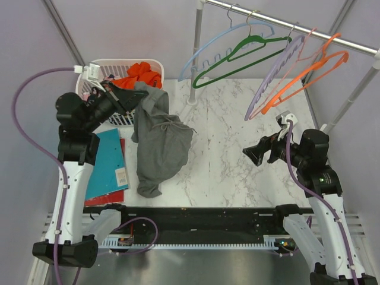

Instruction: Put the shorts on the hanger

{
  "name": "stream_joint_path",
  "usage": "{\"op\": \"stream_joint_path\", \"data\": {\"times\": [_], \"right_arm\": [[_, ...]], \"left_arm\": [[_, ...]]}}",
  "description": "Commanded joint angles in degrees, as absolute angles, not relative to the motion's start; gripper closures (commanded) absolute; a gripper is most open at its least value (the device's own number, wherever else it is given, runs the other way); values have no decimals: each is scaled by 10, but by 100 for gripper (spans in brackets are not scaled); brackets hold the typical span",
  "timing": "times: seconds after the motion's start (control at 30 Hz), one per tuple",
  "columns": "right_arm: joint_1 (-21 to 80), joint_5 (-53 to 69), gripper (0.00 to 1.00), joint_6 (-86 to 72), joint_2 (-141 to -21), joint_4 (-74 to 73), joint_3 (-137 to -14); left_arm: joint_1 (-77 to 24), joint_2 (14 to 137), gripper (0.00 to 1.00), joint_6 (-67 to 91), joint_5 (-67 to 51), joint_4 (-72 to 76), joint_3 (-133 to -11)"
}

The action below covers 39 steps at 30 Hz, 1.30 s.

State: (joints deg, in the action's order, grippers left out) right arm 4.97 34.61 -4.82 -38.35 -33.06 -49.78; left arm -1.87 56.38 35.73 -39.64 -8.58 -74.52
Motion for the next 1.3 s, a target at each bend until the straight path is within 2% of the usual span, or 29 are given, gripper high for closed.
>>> {"op": "stream_joint_path", "data": {"times": [0.0,0.17,0.27,0.37,0.6,0.77,1.0,1.07,1.17,1.2,1.23,1.27], "right_arm": [[48,360,2,-96,-384,-294,-472],[49,405,2,-212,-389,-178,-402],[54,422,4,-320,-409,-25,-326],[105,380,2,-364,-459,125,-276],[314,296,2,-282,-624,282,-305],[344,277,2,-272,-735,374,-323],[401,260,2,-278,-801,438,-372],[415,249,5,-279,-818,447,-379],[419,245,27,-279,-821,459,-380],[419,243,50,-279,-817,452,-376],[419,242,64,-279,-802,445,-372],[417,235,90,-279,-789,416,-362]], "left_arm": [[-71,545,98,421,-318,44,-675],[-73,543,98,470,-356,112,-589],[-67,524,98,486,-372,148,-570],[-66,519,98,484,-390,149,-583],[-66,518,98,503,-419,156,-584],[-66,512,98,504,-441,155,-590],[-66,511,98,519,-460,157,-587],[-65,509,98,523,-466,157,-587],[-65,501,98,508,-465,148,-590],[-63,497,98,503,-461,133,-589],[-62,491,98,498,-452,125,-586],[-61,488,98,484,-441,95,-584]]}}
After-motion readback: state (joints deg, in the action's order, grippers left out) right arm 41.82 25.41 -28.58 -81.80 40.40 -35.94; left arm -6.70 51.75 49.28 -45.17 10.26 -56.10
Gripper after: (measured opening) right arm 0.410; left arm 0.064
